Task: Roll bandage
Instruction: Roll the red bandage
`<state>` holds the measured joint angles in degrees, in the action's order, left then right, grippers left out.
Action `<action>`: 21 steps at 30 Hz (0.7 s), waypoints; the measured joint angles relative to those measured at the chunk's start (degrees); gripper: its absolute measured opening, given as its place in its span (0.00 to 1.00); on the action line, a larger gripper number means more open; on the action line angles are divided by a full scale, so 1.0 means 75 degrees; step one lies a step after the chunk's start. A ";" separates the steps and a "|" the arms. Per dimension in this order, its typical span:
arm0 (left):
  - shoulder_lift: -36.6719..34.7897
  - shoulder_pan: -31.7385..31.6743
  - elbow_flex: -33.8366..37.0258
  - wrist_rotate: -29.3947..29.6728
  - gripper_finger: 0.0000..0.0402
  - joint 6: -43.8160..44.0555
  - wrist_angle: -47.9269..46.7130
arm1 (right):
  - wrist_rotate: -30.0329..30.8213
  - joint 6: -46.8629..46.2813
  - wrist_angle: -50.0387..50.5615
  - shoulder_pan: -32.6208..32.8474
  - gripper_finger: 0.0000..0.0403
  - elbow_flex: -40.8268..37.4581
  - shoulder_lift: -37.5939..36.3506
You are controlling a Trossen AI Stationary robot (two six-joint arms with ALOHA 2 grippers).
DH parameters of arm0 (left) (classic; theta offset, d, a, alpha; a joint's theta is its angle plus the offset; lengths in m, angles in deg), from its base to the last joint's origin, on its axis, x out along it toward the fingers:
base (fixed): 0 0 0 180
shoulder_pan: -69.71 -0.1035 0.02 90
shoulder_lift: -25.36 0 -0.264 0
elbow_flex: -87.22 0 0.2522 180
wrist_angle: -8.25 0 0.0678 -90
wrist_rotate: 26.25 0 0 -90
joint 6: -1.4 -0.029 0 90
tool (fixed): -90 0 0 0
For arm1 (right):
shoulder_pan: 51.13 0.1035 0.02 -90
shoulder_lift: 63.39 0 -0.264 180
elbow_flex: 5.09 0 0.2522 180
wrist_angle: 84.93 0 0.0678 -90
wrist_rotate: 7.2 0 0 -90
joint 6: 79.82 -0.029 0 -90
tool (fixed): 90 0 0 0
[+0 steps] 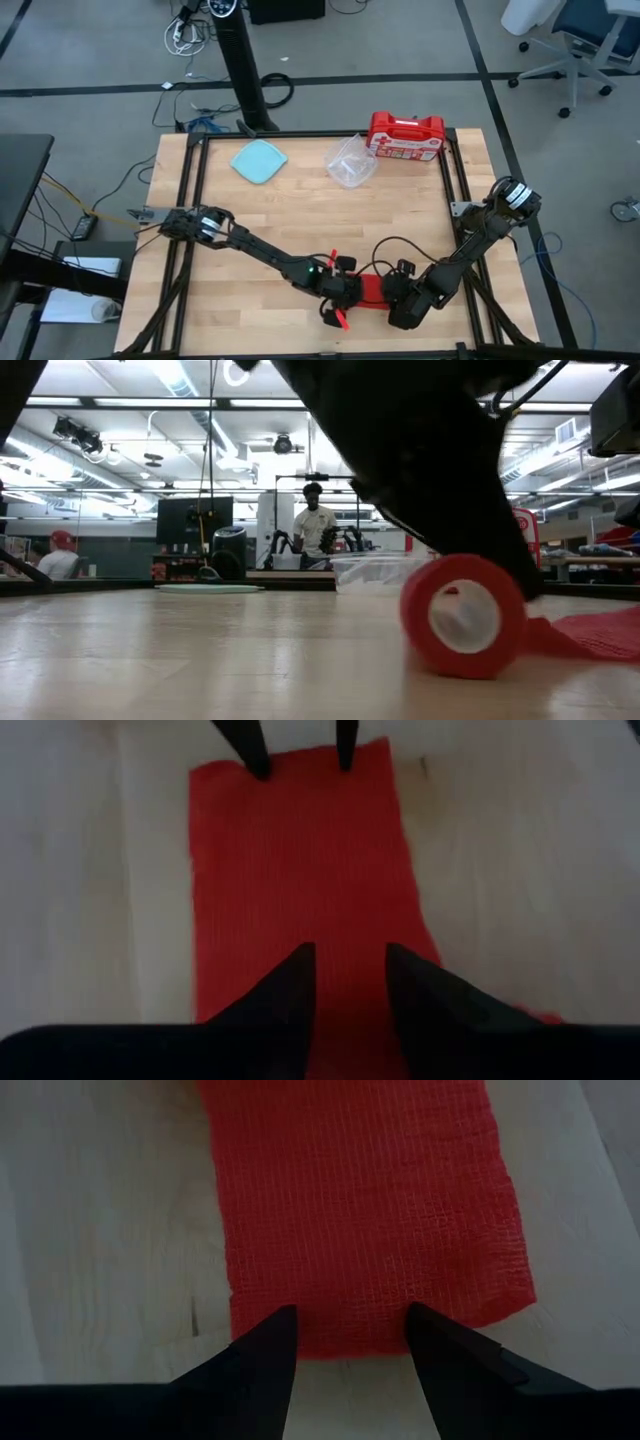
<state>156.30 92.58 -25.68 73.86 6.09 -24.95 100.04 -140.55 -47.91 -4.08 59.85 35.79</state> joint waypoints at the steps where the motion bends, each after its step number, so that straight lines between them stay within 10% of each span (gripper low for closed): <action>1: 0.0095 -0.0020 -0.0006 -0.0066 0.32 0.0002 0.0159 | -0.0015 -0.0001 0.0003 0.0000 0.48 0.0000 0.0000; 11: 0.0300 -0.0106 -0.0548 -0.0354 0.32 -0.0545 0.0189 | 0.0034 -0.0144 0.0045 0.0006 0.47 -0.0009 -0.0015; 21: 0.0294 -0.0057 -0.2011 -0.0446 0.32 -0.0747 -0.2463 | 0.0143 -0.0173 0.0107 0.0050 0.47 -0.0023 -0.0064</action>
<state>158.50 92.16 -40.77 70.51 0.49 -43.42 101.12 -141.84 -47.11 -3.71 59.67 35.31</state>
